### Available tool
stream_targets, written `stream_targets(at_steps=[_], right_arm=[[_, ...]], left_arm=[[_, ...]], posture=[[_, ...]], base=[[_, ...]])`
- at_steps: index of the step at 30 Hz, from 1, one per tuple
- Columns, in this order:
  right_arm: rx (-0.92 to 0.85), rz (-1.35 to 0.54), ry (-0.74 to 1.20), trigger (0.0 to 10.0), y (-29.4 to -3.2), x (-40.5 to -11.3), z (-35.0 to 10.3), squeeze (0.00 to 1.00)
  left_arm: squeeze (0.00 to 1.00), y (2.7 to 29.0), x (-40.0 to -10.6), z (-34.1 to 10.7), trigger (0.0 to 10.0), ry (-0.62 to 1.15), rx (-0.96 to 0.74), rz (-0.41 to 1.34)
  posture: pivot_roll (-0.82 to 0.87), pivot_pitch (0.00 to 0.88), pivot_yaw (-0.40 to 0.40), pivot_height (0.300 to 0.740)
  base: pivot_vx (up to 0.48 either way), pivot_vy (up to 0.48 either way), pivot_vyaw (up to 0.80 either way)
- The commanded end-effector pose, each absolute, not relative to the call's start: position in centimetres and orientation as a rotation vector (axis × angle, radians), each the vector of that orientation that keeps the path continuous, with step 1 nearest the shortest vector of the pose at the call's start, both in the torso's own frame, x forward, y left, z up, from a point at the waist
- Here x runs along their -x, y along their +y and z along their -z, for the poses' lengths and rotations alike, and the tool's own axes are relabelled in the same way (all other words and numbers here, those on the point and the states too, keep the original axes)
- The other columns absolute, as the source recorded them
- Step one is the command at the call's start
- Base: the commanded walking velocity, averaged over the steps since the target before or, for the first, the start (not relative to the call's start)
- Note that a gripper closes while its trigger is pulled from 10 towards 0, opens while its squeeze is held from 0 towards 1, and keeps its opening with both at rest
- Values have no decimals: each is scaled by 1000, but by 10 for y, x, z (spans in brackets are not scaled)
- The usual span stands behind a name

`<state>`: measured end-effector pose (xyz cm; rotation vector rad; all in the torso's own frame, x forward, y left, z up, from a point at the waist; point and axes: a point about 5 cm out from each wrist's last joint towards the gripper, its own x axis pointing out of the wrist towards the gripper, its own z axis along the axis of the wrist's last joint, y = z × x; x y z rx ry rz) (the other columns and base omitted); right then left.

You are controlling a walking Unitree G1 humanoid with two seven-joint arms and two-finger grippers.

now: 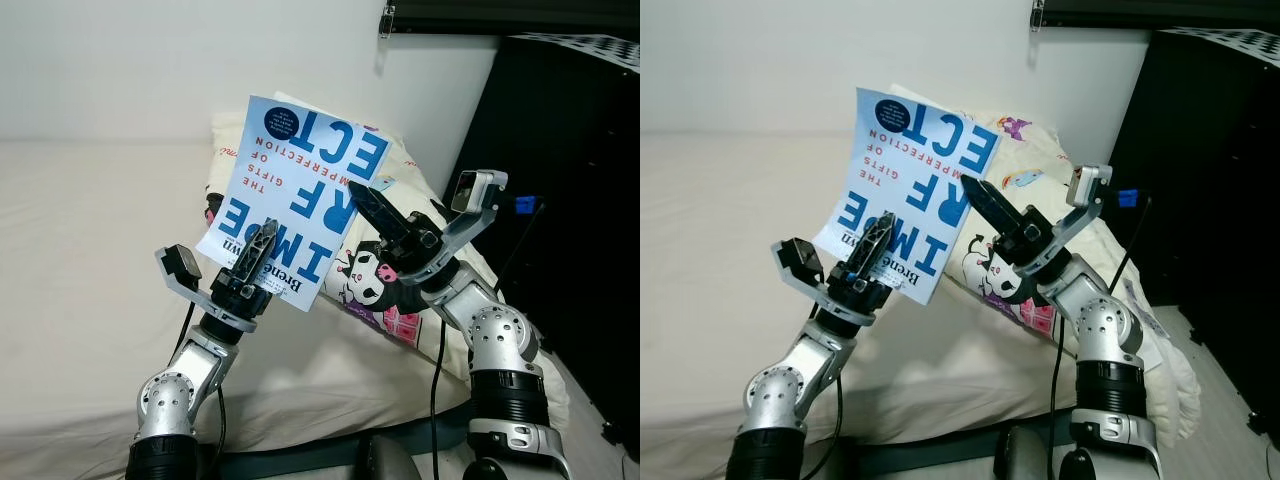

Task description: Clean up the room

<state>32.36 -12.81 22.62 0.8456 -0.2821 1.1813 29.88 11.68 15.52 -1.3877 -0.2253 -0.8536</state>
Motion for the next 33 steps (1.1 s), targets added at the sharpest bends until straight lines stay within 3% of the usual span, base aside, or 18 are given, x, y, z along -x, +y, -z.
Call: stream_targets(at_steps=[1, 11, 12, 14, 15, 16, 17, 18, 20, 23, 25, 26, 29, 32, 33], right_arm=[[-835, -1186, -333, 0, -132, -321, -233, 0], [-810, -1151, -334, 0, -137, -324, -233, 0], [-799, -1137, -325, 980, -136, -325, -231, 0], [-785, -1120, -312, 980, -136, -326, -229, 0], [-784, -1107, -298, 10000, -135, -328, -227, 0], [-784, -1107, -298, 10000, -135, -328, -227, 0], [-787, -1086, -286, 10000, -138, -329, -225, 1000], [-787, -1086, -286, 10000, -138, -329, -225, 1000], [-775, -1031, -259, 10000, -147, -331, -217, 1000], [-775, -1031, -259, 10000, -147, -331, -217, 1000], [-728, -933, -218, 10000, -174, -331, -204, 1000], [-728, -933, -218, 10000, -174, -331, -204, 1000], [-698, -875, -210, 10000, -197, -327, -199, 1000], [-683, -857, -214, 10000, -205, -325, -200, 1000], [-660, -840, -212, 10000, -211, -323, -200, 1000]], left_arm=[[0, 110, -292, -138, 0, -179, 1412, 810], [0, 131, -293, -130, 0, -183, 1359, 741], [0, 133, -294, -132, 0, -193, 1348, 741], [0, 136, -294, -133, 0, -199, 1324, 746], [0, 141, -295, -137, 0, -209, 1285, 753], [0, 141, -295, -137, 0, -209, 1285, 753], [0, 149, -298, -142, 0, -224, 1217, 760], [0, 149, -298, -142, 0, -224, 1217, 760], [0, 169, -303, -157, 0, -248, 1052, 772], [0, 169, -303, -157, 0, -248, 1052, 772], [0, 189, -310, -175, 0, -222, 745, 795], [0, 189, -310, -175, 0, -222, 745, 795], [0, 201, -312, -188, 0, -181, 494, 823], [0, 203, -311, -195, 0, -162, 372, 853], [0, 202, -310, -204, 0, -137, 237, 909]], posture=[[39, 0, -86, 535], [37, 0, -91, 535], [37, 0, -91, 535], [36, 0, -91, 535], [34, 0, -91, 535], [34, 0, -91, 535], [36, 0, -93, 535], [36, 0, -93, 535], [36, 0, -94, 535], [36, 0, -94, 535], [35, 0, -89, 535], [35, 0, -89, 535], [27, 0, -83, 535], [19, 0, -81, 535], [13, 0, -79, 535]], base=[[0, 0, 0], [0, 0, 0], [0, 0, 0], [0, 0, 0], [0, 0, 0], [0, 0, 0], [0, 0, 0], [0, 0, 0], [0, 0, 0], [0, 0, 0], [0, 0, 0], [0, 0, 0], [0, 0, 0], [0, 0, 0], [0, 0, 0]])
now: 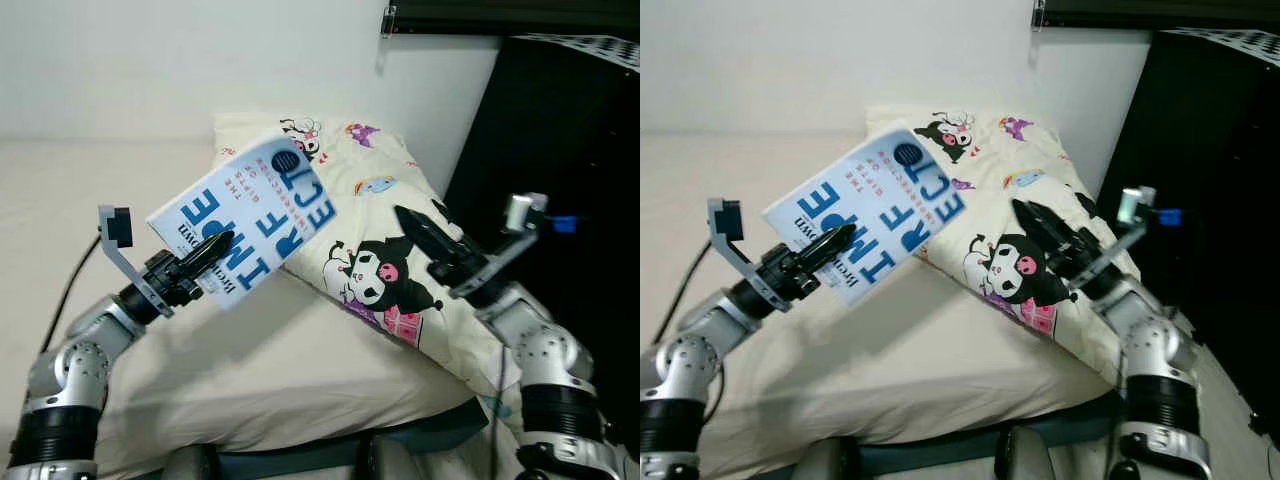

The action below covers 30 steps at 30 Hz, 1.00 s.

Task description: Clean up the room

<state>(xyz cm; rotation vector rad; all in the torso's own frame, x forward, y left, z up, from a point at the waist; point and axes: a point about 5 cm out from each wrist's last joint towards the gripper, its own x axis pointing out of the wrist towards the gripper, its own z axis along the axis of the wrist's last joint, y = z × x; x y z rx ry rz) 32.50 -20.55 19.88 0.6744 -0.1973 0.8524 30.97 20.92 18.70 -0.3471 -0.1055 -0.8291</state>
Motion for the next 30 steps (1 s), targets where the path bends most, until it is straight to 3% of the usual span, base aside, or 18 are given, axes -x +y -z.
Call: stream_targets(at_steps=[1, 6, 7, 8, 9, 13, 20, 28, 30], right_arm=[[-635, -832, -197, 10000, -213, -321, -198, 1000], [-590, -836, -162, 10000, -209, -320, -193, 1000], [-573, -860, -134, 10000, -204, -319, -189, 412], [-573, -860, -134, 10000, -204, -319, -189, 412], [-556, -890, -109, 10000, -199, -317, -186, 0], [-485, -992, 0, 10000, -184, -312, -172, 0], [-478, -1088, 29, 10000, -177, -302, -171, 0], [-724, -1174, -314, 10000, -200, -290, -221, 0], [-724, -1174, -314, 10000, -200, -290, -221, 0]], left_arm=[[0, 198, -307, -213, 0, -120, 130, 972], [0, 189, -302, -226, 0, -123, 44, 1070], [0, 181, -297, -231, 0, -126, 20, 1133], [0, 181, -297, -231, 0, -126, 20, 1133], [0, 173, -293, -233, 0, -126, 15, 1188], [0, 157, -285, -229, 0, -116, 16, 1281], [0, 150, -283, -225, 0, -110, 13, 1306], [0, 159, -290, -225, 0, -132, 83, 1262], [0, 159, -290, -225, 0, -132, 83, 1262]], posture=[[13, 0, -79, 535], [14, 0, -79, 535], [15, 0, -79, 535], [15, 0, -79, 535], [17, 0, -80, 535], [19, 0, -88, 535], [18, 0, -95, 535], [11, 0, -86, 535], [11, 0, -86, 535]], base=[[0, 0, 0], [0, 0, 0], [0, 0, 0], [0, 0, 0], [0, 0, 0], [0, 0, 0], [0, 0, 0], [0, 0, 0], [0, 0, 0]])
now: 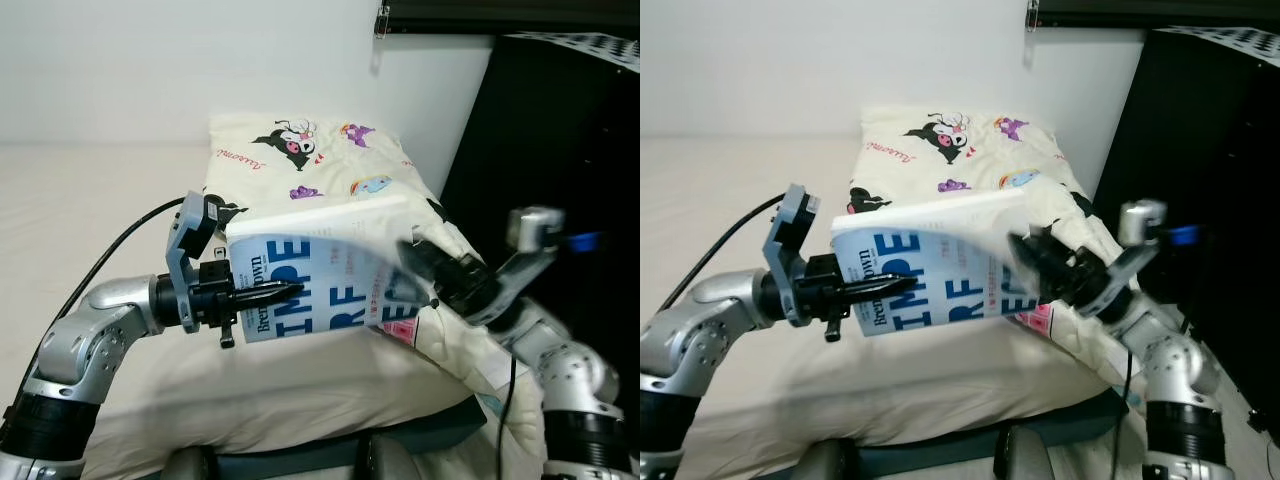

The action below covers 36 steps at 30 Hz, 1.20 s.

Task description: Clean up the room

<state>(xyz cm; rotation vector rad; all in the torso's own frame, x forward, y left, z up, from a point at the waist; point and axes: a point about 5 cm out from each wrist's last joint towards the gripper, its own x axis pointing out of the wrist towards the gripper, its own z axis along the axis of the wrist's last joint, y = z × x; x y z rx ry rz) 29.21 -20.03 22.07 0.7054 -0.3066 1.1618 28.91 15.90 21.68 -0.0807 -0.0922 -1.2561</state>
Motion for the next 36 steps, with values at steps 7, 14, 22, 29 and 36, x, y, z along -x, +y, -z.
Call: stream_targets(at_steps=[7, 14, 22, 29, 36], right_arm=[[-697, -1313, -338, 10000, -188, -275, -234, 0], [-597, -1316, -192, 10000, -176, -273, -219, 0], [-527, -1227, -240, 10000, -187, -275, -233, 0], [-459, -1225, -293, 10000, -189, -272, -249, 0], [-338, -1202, -272, 10000, -183, -272, -256, 0]], left_arm=[[0, 182, -299, -231, 0, -181, 198, 1202], [0, 183, -299, -232, 0, -189, 203, 1200], [0, 181, -297, -234, 0, -205, 224, 1214], [0, 180, -297, -235, 0, -212, 228, 1219], [0, 175, -295, -242, 0, -239, 233, 1233]], posture=[[11, 0, -75, 535], [12, 0, -76, 535], [10, 0, -76, 535], [6, 0, -75, 535], [7, 0, -77, 535]], base=[[0, 0, 0], [0, 0, 0], [0, 0, 0], [0, 0, 0], [0, 0, 0]])
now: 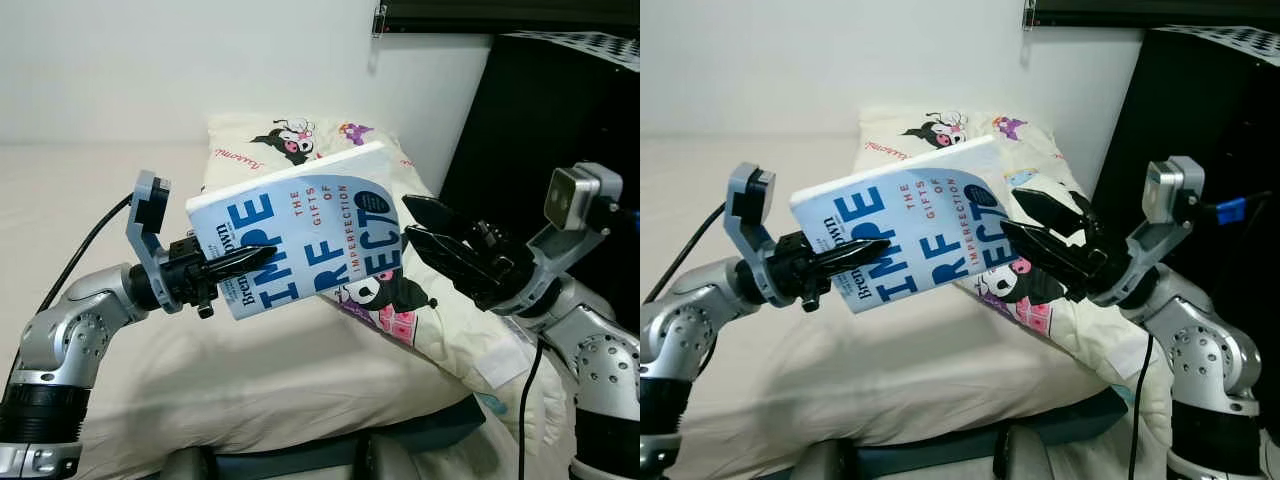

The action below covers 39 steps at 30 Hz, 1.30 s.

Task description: Clean up the room

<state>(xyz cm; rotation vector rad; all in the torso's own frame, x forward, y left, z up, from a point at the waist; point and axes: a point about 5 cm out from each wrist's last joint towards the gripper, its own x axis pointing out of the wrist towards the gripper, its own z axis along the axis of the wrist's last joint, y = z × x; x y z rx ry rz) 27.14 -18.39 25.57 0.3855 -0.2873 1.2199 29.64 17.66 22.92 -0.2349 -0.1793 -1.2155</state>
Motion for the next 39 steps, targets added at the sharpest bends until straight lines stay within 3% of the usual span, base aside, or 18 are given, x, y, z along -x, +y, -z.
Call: stream_targets(at_steps=[1, 11, 17, 36, 37, 38, 39], right_arm=[[-338, -1202, -272, 10000, -183, -272, -256, 0], [-250, -954, -289, 10000, -195, -296, -257, 0], [-233, -916, -310, 10000, -198, -297, -259, 0], [-315, -1124, -182, 10000, -184, -283, -238, 0], [-317, -1134, -179, 4902, -183, -283, -238, 0], [-319, -1138, -180, 745, -183, -282, -239, 0], [-319, -1138, -180, 745, -183, -282, -239, 0]], left_arm=[[0, 175, -295, -242, 0, -239, 233, 1233], [0, 175, -293, -248, 0, -267, 230, 1234], [0, 174, -292, -251, 0, -275, 231, 1238], [0, 163, -280, -253, 0, -271, 201, 1326], [0, 163, -279, -252, 0, -257, 190, 1335], [0, 162, -279, -250, 0, -246, 181, 1341], [0, 162, -279, -250, 0, -246, 181, 1341]], posture=[[7, 0, -77, 535], [6, 0, -79, 535], [4, 0, -75, 535], [9, 0, -83, 535], [9, 0, -82, 535], [9, 0, -82, 535], [9, 0, -82, 535]], base=[[0, 0, 0], [0, 0, 0], [0, 0, 0], [0, 0, 0], [0, 0, 0], [0, 0, 0], [0, 0, 0]])
